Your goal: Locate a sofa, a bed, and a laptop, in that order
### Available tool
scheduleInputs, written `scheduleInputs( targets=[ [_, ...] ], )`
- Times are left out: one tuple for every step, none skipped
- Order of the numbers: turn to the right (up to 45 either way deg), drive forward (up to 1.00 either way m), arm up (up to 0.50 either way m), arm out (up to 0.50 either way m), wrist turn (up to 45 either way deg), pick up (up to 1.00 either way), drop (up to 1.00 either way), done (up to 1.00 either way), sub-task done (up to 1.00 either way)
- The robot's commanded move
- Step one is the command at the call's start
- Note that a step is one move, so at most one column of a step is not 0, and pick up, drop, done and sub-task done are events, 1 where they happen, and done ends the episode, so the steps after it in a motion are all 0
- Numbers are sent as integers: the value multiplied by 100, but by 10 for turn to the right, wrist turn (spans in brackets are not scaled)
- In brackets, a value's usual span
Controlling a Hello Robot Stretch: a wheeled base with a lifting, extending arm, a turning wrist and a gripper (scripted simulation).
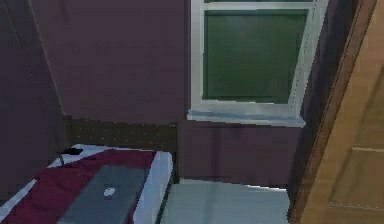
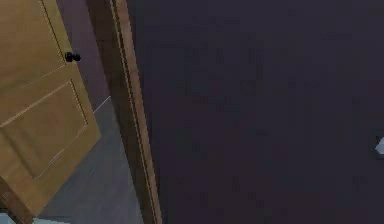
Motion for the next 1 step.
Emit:
scheduleInputs(
  targets=[
    [-240, 0, 0, 0, 0, 0, 0, 0, 0]
  ],
)
